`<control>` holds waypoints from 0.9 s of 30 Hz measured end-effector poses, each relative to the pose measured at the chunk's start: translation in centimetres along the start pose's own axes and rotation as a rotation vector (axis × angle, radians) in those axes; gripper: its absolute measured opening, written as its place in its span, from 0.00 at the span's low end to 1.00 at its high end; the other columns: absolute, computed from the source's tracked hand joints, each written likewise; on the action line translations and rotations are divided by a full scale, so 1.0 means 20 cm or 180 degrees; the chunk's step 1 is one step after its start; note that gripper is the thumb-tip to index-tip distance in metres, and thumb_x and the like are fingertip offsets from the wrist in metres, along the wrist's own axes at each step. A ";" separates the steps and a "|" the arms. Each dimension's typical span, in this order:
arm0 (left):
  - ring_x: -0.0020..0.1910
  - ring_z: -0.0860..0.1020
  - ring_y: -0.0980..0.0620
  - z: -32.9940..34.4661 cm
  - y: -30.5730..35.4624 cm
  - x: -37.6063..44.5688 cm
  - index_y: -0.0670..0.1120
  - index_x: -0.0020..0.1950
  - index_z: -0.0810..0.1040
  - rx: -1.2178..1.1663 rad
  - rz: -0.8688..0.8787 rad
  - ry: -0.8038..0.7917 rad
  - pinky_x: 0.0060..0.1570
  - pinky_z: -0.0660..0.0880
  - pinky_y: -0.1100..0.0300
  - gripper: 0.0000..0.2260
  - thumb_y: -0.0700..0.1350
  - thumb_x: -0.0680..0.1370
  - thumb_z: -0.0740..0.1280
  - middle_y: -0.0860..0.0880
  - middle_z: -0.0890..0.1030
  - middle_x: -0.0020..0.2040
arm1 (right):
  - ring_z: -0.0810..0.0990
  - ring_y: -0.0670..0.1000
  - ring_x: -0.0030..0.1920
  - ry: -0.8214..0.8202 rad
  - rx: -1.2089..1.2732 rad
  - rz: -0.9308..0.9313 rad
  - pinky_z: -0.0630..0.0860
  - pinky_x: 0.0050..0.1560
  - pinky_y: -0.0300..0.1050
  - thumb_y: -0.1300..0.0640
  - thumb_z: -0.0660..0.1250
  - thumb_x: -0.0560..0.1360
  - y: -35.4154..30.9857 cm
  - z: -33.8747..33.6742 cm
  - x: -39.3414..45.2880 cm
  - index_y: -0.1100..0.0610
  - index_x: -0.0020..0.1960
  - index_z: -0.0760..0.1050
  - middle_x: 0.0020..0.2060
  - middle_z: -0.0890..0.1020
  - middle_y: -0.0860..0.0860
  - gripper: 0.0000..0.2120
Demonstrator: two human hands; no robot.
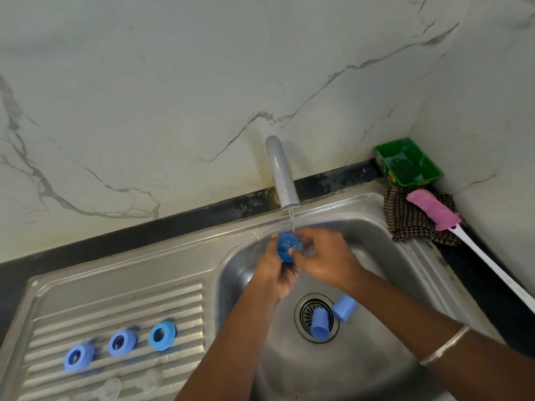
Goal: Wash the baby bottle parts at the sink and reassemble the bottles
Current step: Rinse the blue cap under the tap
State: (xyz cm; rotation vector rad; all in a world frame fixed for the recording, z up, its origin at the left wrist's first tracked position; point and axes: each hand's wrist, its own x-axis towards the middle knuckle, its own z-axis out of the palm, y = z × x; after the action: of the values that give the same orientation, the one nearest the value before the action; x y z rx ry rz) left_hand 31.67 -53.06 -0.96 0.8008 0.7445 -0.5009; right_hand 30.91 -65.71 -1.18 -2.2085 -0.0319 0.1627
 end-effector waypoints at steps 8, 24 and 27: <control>0.34 0.76 0.48 0.09 0.05 0.03 0.39 0.56 0.73 0.0328 -0.0773 0.0393 0.19 0.74 0.65 0.21 0.57 0.83 0.59 0.40 0.74 0.44 | 0.79 0.50 0.45 -0.0009 -0.0612 -0.0010 0.73 0.46 0.43 0.49 0.71 0.75 -0.20 -0.15 0.43 0.50 0.53 0.78 0.43 0.79 0.46 0.09; 0.36 0.81 0.49 0.13 -0.01 0.05 0.44 0.53 0.74 0.1844 0.0139 0.0776 0.32 0.80 0.62 0.19 0.47 0.70 0.79 0.44 0.83 0.41 | 0.80 0.50 0.40 0.0173 -0.0181 0.0169 0.68 0.42 0.38 0.52 0.66 0.79 -0.18 -0.09 0.44 0.55 0.51 0.81 0.36 0.80 0.48 0.09; 0.44 0.81 0.51 0.03 -0.05 0.06 0.46 0.52 0.77 0.2261 0.0870 0.0772 0.43 0.81 0.58 0.17 0.44 0.69 0.80 0.47 0.82 0.48 | 0.80 0.51 0.51 0.0186 0.0198 0.0261 0.74 0.52 0.45 0.49 0.64 0.80 -0.11 -0.02 0.30 0.52 0.66 0.76 0.50 0.82 0.49 0.16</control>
State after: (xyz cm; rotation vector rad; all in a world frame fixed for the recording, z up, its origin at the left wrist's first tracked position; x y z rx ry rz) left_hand 32.07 -54.31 -1.97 1.6252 0.6633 -0.4232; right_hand 37.03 -64.17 0.16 -2.1524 0.0947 0.1427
